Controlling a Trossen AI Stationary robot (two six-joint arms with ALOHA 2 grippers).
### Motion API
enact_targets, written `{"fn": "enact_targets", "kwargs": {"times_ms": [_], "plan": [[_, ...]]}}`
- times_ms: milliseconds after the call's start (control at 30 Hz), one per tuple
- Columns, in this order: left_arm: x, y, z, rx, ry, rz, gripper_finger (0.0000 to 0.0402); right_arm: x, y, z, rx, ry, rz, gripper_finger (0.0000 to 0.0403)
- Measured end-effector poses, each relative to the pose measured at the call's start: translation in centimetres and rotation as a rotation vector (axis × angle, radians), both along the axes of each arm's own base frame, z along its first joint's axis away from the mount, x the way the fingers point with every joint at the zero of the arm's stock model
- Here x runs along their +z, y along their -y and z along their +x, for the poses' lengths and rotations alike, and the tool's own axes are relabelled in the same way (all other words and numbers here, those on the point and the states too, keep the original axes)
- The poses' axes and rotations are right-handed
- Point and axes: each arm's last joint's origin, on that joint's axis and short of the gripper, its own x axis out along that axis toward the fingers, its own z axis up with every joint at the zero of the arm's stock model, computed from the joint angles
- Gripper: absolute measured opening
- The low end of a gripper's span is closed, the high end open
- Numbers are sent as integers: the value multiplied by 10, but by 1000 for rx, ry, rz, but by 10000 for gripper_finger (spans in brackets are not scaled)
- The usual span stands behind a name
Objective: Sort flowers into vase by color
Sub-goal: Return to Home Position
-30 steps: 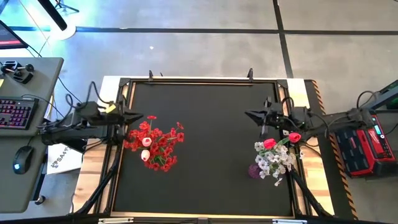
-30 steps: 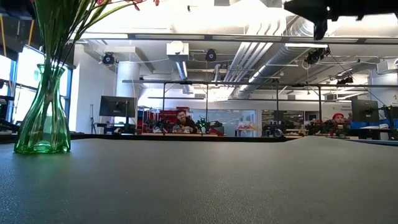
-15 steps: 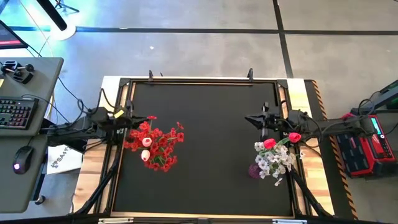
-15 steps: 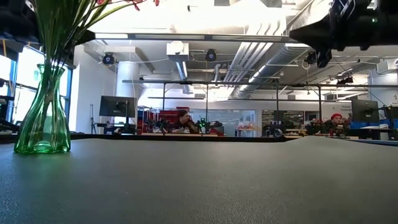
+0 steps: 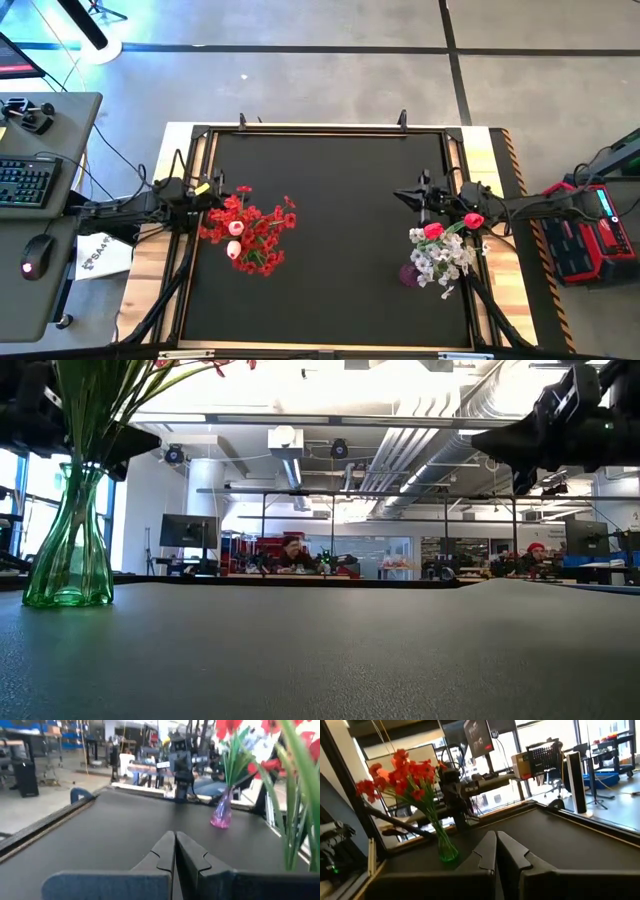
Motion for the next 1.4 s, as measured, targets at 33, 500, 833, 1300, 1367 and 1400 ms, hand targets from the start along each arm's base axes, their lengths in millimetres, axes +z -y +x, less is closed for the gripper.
{"fn": "enact_targets", "kwargs": {"times_ms": [33,500,833,1300,1367,1400], "plan": [[1,0,0,5,10,2,0,0,0,0,-1,-1,-9,0],[1,-1,0,21,4,30,0,2,7,-19,-61,1,-59,0],[-4,1,0,-25,-43,-12,0,2,11,-33,-118,14,-93,0],[-15,-1,6,11,47,-11,0,-7,15,-32,-84,-72,-88,0],[-14,-1,6,15,55,-10,0,-10,15,-32,-84,-106,-80,0],[-14,-1,6,16,51,-11,0,-11,15,-32,-84,-121,-77,0]]}}
